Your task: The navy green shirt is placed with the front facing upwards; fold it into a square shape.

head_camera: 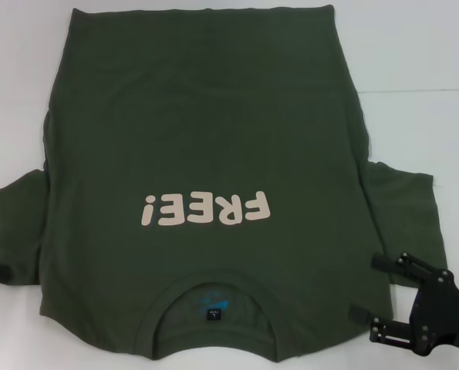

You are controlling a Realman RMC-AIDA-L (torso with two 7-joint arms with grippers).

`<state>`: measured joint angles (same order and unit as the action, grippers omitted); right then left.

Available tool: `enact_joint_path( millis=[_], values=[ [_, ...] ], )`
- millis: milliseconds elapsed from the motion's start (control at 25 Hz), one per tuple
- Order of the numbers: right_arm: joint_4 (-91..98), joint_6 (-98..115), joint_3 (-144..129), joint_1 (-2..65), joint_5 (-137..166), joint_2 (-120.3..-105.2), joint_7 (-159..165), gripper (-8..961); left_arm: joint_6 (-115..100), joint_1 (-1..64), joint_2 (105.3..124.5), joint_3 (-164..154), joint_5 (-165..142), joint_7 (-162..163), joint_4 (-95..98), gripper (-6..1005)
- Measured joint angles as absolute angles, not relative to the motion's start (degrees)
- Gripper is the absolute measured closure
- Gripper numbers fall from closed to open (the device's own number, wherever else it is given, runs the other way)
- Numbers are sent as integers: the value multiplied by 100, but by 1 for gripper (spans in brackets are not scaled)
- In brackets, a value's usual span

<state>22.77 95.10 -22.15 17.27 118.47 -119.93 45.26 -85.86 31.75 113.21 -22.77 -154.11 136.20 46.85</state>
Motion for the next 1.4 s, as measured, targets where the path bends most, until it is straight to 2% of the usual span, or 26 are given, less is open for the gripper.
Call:
enact_joint_path(
  millis=[280,800,1400],
  values=[
    [2276,9510,-2138,1732,11844,-11988,4526,25,-8640,3144,11286,-2267,-15419,13621,5014,997],
    [2276,9517,-2082,1732,11838,-11987,4527,26,-8577,3185,11054,-1727,-15412,13605,5405,996],
    [2276,9516,-2083,1758,11839,-11996,4527,26,-8777,3507,10910,-1467,-15379,13728,5712,996]
  ],
)
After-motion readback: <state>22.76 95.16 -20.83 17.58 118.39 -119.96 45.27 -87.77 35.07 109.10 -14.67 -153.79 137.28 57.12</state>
